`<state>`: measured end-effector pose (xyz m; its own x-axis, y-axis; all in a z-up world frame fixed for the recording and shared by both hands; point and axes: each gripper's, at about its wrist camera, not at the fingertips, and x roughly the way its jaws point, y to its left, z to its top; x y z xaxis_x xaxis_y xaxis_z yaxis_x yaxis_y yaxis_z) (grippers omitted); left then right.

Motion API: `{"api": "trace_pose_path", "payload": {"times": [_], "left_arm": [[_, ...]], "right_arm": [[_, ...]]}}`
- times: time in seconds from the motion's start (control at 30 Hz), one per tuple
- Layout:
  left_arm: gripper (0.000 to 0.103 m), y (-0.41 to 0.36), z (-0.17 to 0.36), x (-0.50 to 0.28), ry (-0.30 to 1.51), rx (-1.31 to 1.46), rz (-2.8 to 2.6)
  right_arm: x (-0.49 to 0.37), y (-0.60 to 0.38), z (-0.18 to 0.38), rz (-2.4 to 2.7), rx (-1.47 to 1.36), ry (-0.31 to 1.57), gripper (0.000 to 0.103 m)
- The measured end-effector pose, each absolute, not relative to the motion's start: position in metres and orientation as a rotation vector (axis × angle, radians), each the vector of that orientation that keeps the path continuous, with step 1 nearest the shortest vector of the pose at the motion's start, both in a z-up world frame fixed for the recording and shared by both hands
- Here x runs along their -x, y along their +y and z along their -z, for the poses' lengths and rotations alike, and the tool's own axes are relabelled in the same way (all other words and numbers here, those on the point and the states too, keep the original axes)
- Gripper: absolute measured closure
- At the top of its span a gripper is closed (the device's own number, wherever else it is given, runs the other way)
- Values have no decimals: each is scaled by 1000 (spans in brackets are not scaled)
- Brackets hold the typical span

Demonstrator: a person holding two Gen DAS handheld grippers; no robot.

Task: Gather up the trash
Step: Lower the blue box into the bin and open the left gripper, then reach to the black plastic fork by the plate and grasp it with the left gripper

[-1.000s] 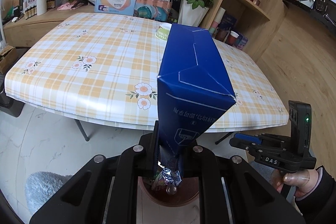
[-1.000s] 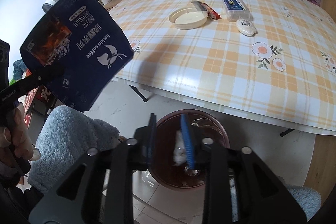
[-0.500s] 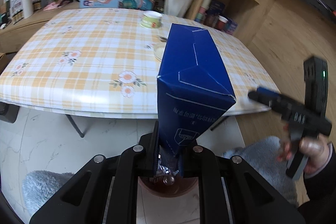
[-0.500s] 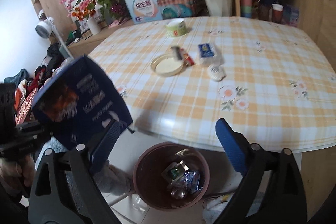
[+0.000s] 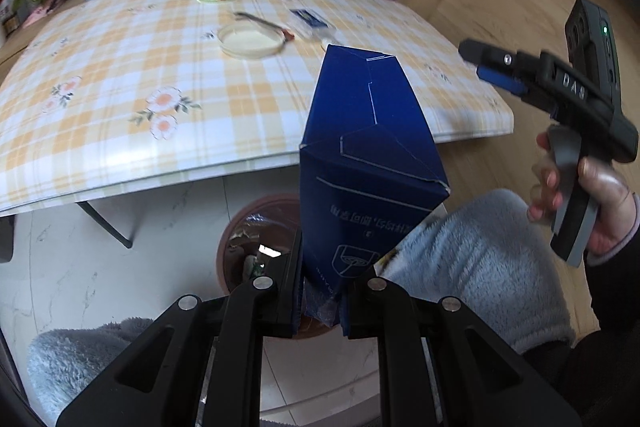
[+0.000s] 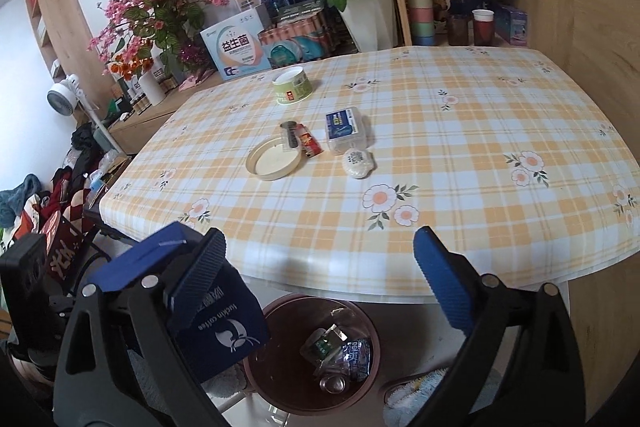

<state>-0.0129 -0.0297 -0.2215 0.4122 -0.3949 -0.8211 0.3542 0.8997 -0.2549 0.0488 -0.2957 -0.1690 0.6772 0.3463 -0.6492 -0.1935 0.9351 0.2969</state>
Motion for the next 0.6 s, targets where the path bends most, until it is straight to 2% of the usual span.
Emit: {"api": "trace_pose_path", "payload": {"times": [0.33,0.37,0.4,0.43,0.6], "left_arm": [[86,-49,236,-3,1072,20,503],[75,-49,237,-4,1069,24,499],[56,-48,237,-5,1062,32,489],[50,-47,237,-5,1052,40,480],[45,-29,229,-10,996,79,399]], "right_arm": [[-50,-304,173,-279,-222,775,9],[-50,-304,173,-276,-223,774,9],[-50,-305,172,-274,-224,773,9],[-50,-306,173,-272,-225,773,9],[-51,-307,175,-263,-223,782,9]]}}
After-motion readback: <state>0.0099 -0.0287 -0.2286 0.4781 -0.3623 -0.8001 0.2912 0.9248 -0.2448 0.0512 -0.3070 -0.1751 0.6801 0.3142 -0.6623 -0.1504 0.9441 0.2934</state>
